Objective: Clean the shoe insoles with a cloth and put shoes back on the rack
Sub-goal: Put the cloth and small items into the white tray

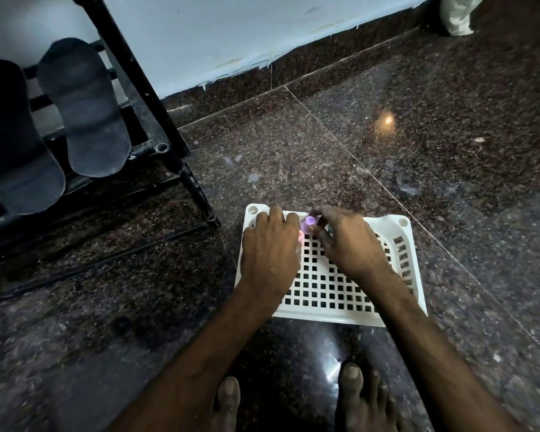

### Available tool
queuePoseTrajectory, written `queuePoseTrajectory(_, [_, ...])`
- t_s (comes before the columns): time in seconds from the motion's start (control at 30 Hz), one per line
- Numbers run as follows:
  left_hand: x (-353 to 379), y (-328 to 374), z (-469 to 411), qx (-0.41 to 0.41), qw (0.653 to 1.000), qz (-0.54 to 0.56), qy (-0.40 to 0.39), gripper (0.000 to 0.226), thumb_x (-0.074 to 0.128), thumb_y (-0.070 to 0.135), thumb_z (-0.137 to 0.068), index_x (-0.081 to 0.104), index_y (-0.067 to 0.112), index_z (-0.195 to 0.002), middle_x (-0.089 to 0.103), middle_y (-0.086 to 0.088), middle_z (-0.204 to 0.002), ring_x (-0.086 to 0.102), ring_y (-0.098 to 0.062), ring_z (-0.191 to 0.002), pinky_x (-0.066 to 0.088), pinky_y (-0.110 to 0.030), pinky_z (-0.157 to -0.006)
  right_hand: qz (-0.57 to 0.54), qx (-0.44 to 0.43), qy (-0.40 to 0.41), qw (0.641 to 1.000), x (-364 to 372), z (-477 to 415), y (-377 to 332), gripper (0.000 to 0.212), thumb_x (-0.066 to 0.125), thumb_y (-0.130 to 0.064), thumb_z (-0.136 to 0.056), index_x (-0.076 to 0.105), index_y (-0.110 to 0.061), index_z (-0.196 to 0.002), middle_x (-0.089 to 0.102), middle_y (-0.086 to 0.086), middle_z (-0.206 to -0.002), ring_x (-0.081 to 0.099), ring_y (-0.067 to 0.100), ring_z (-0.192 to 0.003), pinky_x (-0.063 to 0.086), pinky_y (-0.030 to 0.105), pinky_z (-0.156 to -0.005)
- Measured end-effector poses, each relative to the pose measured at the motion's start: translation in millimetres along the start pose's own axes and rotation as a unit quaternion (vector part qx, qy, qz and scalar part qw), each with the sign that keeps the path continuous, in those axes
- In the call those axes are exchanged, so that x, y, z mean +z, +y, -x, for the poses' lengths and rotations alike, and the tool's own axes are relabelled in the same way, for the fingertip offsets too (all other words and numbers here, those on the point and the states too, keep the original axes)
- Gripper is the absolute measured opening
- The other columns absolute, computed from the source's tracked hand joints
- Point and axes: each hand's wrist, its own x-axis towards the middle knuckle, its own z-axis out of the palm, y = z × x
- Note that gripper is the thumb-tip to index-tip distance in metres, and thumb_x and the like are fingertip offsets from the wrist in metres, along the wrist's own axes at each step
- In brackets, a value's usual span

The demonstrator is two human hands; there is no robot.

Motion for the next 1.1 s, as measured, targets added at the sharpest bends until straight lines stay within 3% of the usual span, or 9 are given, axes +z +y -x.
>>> queuePoseTrajectory(0.13, [0.6, -0.6, -0.8, 0.006, 1.000, -0.009, 0.002, 0.031, 0.059, 0.034, -0.095, 0.051, 0.021, -0.121, 0.050, -0.003, -0.119, 0.050, -0.022, -0.113, 0.047, -0.036, -0.084, -0.076, 0.056, 0.035, 0.995, -6.3, 13.5, 2.5, 0.055, 0.070, -0.027, -0.088, 0.047, -0.020, -0.138, 0.069, -0.004, -0.106, 0.063, 0.009, -0.090, 0.053, 0.030, -0.084])
queuePoseTrajectory(0.2, [0.9, -1.2, -1.2, 0.009, 1.000, -0.012, 0.005, 0.028, 0.058, 0.034, -0.095, 0.051, 0.021, -0.120, 0.051, -0.003, -0.118, 0.050, -0.022, -0.112, 0.047, -0.036, -0.083, -0.101, 0.099, 0.062, 0.988, -10.7, 20.8, 8.1, 0.049, 0.072, -0.033, -0.087, 0.053, -0.023, -0.131, 0.069, -0.005, -0.095, 0.063, 0.009, -0.083, 0.054, 0.030, -0.077])
queuePoseTrajectory(0.3, [2.2, -0.3, -2.5, 0.010, 1.000, -0.014, 0.005, 0.027, 0.058, 0.034, -0.096, 0.052, 0.021, -0.119, 0.051, -0.003, -0.117, 0.051, -0.023, -0.111, 0.047, -0.036, -0.083, -0.123, 0.149, 0.027, 0.981, -15.3, 28.5, 17.4, 0.035, 0.070, -0.042, -0.086, 0.058, -0.025, -0.114, 0.063, -0.006, -0.086, 0.061, 0.008, -0.075, 0.048, 0.027, -0.062])
queuePoseTrajectory(0.5, [4.8, 0.7, -9.8, 0.008, 1.000, -0.018, -0.002, 0.033, 0.062, 0.032, -0.094, 0.053, 0.020, -0.123, 0.050, -0.004, -0.122, 0.051, -0.024, -0.112, 0.048, -0.036, -0.083, -0.177, 0.135, 0.028, 0.974, -17.8, 33.8, 18.1, 0.026, 0.062, -0.010, -0.093, 0.059, -0.021, -0.117, 0.061, -0.007, -0.115, 0.061, 0.009, -0.101, 0.052, 0.029, -0.092])
queuePoseTrajectory(0.7, [7.4, -1.0, -9.0, 0.007, 1.000, -0.009, -0.003, 0.039, 0.062, 0.040, -0.093, 0.051, 0.021, -0.125, 0.050, -0.004, -0.123, 0.051, -0.023, -0.114, 0.048, -0.037, -0.084, -0.168, 0.091, 0.059, 0.980, -6.2, 41.6, 9.2, 0.046, 0.070, -0.005, -0.085, 0.055, -0.020, -0.126, 0.059, -0.010, -0.121, 0.057, -0.002, -0.100, 0.047, 0.012, -0.092])
queuePoseTrajectory(0.83, [6.5, -4.3, -4.1, 0.003, 1.000, 0.006, 0.005, 0.037, 0.063, 0.043, -0.092, 0.053, 0.024, -0.122, 0.050, -0.001, -0.120, 0.051, -0.022, -0.113, 0.049, -0.036, -0.083, -0.110, 0.078, 0.063, 0.989, -0.2, 49.5, 16.1, 0.053, 0.076, -0.015, -0.082, 0.053, -0.018, -0.130, 0.055, -0.004, -0.126, 0.049, 0.002, -0.102, 0.043, 0.014, -0.090])
queuePoseTrajectory(0.9, [7.5, -5.4, -2.8, 0.003, 1.000, 0.010, 0.008, 0.036, 0.065, 0.042, -0.091, 0.054, 0.025, -0.120, 0.050, 0.000, -0.118, 0.052, -0.021, -0.111, 0.050, -0.035, -0.081, -0.054, 0.093, 0.074, 0.991, -0.7, 53.4, 19.2, 0.053, 0.077, -0.027, -0.081, 0.053, -0.020, -0.128, 0.051, -0.003, -0.123, 0.043, 0.006, -0.105, 0.043, 0.023, -0.089])
queuePoseTrajectory(1.0, [9.0, -5.6, -2.4, 0.002, 1.000, 0.008, 0.016, 0.028, 0.063, 0.040, -0.092, 0.056, 0.026, -0.116, 0.052, 0.001, -0.113, 0.053, -0.020, -0.107, 0.050, -0.035, -0.077, -0.019, 0.110, 0.077, 0.991, 0.1, 55.0, 20.6, 0.044, 0.075, -0.036, -0.082, 0.059, -0.020, -0.119, 0.054, 0.000, -0.112, 0.053, 0.015, -0.100, 0.053, 0.038, -0.085])
queuePoseTrajectory(1.1, [10.1, -4.5, -2.8, 0.004, 1.000, 0.009, 0.017, 0.026, 0.060, 0.040, -0.094, 0.055, 0.025, -0.115, 0.052, 0.001, -0.113, 0.053, -0.020, -0.107, 0.050, -0.035, -0.077, -0.060, 0.100, 0.081, 0.990, 4.1, 50.3, 16.8, 0.037, 0.075, -0.030, -0.082, 0.061, -0.018, -0.114, 0.058, -0.002, -0.107, 0.059, 0.013, -0.088, 0.056, 0.039, -0.081])
